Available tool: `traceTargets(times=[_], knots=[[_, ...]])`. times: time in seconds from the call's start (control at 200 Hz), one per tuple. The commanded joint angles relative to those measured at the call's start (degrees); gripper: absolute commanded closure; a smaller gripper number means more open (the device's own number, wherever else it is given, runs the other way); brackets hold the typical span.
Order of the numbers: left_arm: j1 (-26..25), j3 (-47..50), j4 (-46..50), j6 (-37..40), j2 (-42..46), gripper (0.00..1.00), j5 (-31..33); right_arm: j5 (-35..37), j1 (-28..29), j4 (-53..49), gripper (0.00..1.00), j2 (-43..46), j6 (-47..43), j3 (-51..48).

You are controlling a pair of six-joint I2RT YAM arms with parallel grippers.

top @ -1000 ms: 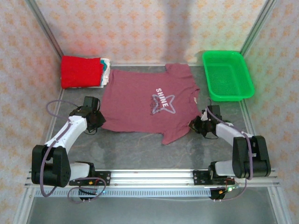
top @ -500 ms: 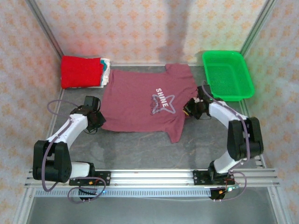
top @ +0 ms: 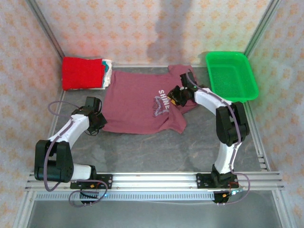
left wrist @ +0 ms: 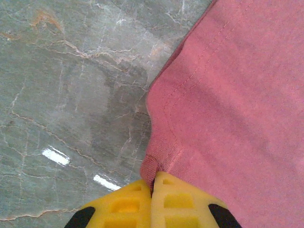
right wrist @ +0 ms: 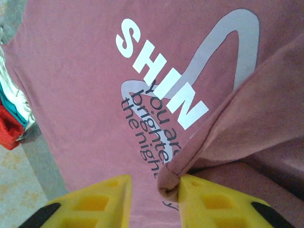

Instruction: Fold and stack the t-shirts

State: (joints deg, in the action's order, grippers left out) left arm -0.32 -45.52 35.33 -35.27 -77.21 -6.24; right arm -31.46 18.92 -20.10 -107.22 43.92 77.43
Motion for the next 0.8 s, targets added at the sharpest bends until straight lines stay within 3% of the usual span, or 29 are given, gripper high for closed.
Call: traceTargets(times=[0.0,0.1,0.205,0.35,0.44,0.616,0.796], knots=[[0.71,-0.59,-0.22,1.42,-0.35,1.00,0.00,4.24,-1.12,-2.48,0.61,9.24,-7.02,-3.61],[1.09,0.03,-0.72,1.60,-0.48,1.00,-0.15,6.38,-4.98,-2.42,0.56,17.22,-7.31,-12.74],[1.44,0.35,-1.40,1.59,-0.87,1.00,-0.50,4.04,-9.57,-2.06,0.53,22.35,-8.43,-21.55],[1.46,-0.09,-1.06,1.67,-1.19,1.00,-1.03,-0.62,-10.39,-4.19,0.49,25.36,-11.90,-28.81],[1.50,0.12,-1.05,1.81,-0.76,1.00,-0.63,-4.53,-10.40,0.67,0.45,27.36,-10.96,-34.19],[1.48,0.00,-1.10,1.61,-1.13,1.00,-1.26,-8.38,-10.25,5.26,0.45,26.06,-9.80,-36.80],[1.47,1.17,-1.93,1.16,0.11,1.00,-1.58,-11.80,-10.17,14.05,0.57,22.16,-7.31,-39.39]])
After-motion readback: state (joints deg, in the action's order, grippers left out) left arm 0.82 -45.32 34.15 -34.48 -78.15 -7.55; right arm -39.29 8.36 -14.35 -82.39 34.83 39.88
